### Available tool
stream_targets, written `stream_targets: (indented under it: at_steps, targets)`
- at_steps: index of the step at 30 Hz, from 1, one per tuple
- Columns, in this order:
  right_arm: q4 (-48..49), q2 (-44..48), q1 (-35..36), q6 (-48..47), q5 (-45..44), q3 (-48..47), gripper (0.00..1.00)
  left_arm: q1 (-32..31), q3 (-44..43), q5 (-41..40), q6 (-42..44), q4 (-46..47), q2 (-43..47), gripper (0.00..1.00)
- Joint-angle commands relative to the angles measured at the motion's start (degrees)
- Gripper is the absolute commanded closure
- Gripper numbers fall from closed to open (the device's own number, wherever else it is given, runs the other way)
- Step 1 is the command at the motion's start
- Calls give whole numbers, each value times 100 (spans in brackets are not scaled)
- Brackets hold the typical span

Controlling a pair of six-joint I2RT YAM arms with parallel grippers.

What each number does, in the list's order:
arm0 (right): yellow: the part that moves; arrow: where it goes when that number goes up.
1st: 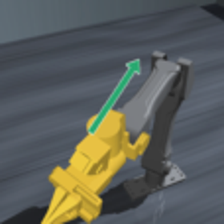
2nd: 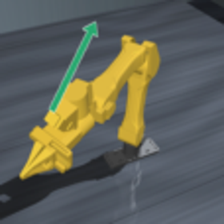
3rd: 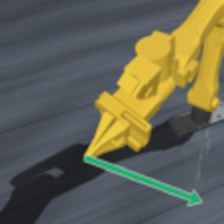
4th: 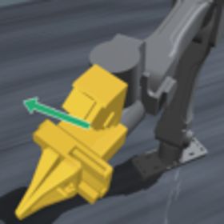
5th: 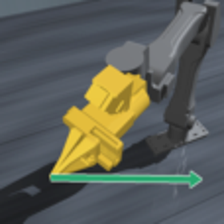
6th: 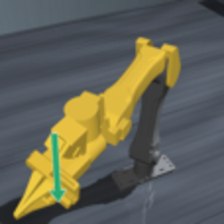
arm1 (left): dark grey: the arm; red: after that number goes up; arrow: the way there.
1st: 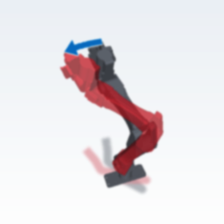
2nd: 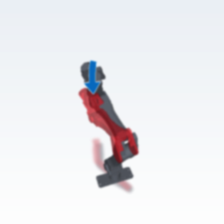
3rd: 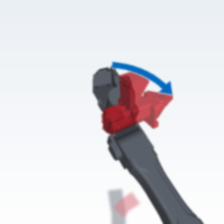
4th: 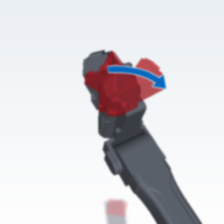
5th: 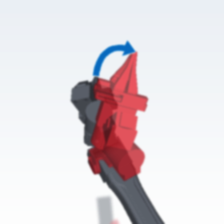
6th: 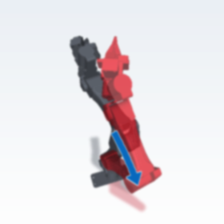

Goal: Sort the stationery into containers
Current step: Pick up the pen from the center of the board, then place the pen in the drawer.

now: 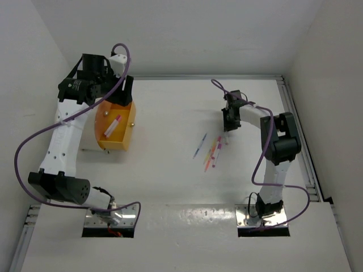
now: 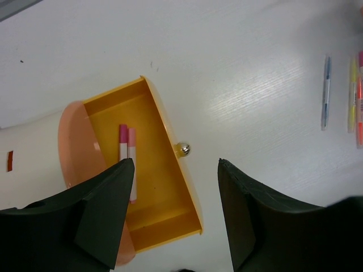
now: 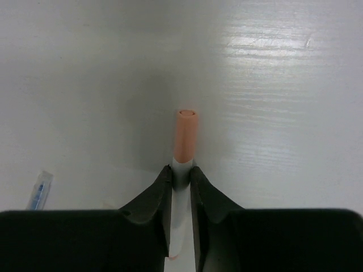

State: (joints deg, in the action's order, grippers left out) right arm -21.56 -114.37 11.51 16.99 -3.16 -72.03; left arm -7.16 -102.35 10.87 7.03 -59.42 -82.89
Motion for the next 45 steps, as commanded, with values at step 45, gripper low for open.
stream_targets:
  at_steps: [45]
  targets:
    - [2666,3359,2400,2714,4165,-523,100,-295,3449,4072,-5158,6231,1926,37]
